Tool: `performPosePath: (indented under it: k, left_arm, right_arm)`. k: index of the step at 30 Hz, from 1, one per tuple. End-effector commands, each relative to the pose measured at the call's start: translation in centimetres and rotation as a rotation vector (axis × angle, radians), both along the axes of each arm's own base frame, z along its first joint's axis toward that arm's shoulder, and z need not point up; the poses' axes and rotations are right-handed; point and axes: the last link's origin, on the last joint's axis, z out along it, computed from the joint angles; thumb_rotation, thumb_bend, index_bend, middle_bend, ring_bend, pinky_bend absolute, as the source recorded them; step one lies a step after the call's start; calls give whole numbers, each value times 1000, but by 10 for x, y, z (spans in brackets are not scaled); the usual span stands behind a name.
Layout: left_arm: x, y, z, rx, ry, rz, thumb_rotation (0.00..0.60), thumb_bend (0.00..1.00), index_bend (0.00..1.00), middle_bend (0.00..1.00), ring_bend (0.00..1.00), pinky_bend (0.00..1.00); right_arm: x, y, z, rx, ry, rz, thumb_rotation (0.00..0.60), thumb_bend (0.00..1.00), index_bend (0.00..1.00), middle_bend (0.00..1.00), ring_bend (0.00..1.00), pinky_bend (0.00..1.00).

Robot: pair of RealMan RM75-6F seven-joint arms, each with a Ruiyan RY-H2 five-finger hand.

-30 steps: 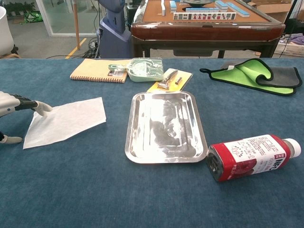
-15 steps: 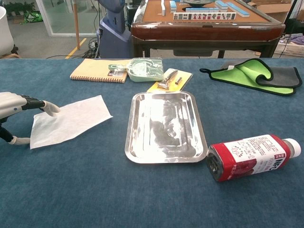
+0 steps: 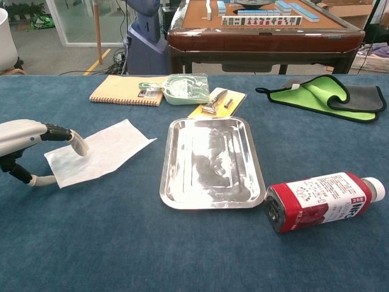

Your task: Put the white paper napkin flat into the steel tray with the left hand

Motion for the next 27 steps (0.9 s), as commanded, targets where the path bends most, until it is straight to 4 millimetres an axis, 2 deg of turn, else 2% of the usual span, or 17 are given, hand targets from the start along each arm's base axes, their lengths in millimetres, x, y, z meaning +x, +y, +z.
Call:
performPosePath:
  k: [1,7,12,20,27]
  left_arm:
    - [6,0,-1,0,-23,2,600,348,404,247,216,182]
    - [14,0,-4,2,-45,13,600,467,487,247,216,182]
    - [21,-2,-6,3,-42,-4,600,510,558,247,216,182]
    - [39,-2,-4,3,-77,-19,600,513,582,247,216,182]
    - [66,5,6,35,-186,-1,600,513,576,247,215,182]
  right_arm:
    - [0,0,1,-2,1,-1,600,50,203,208,129,143]
    - [-1,2,2,-10,-1,-3,600,51,203,208,129,143]
    - [-2,3,3,-14,-6,-4,600,51,203,208,129,143]
    - [-3,3,3,-19,-11,2,600,50,203,208,129,143]
    - [-6,4,3,-23,-16,-1,600,51,203,208,129,143]
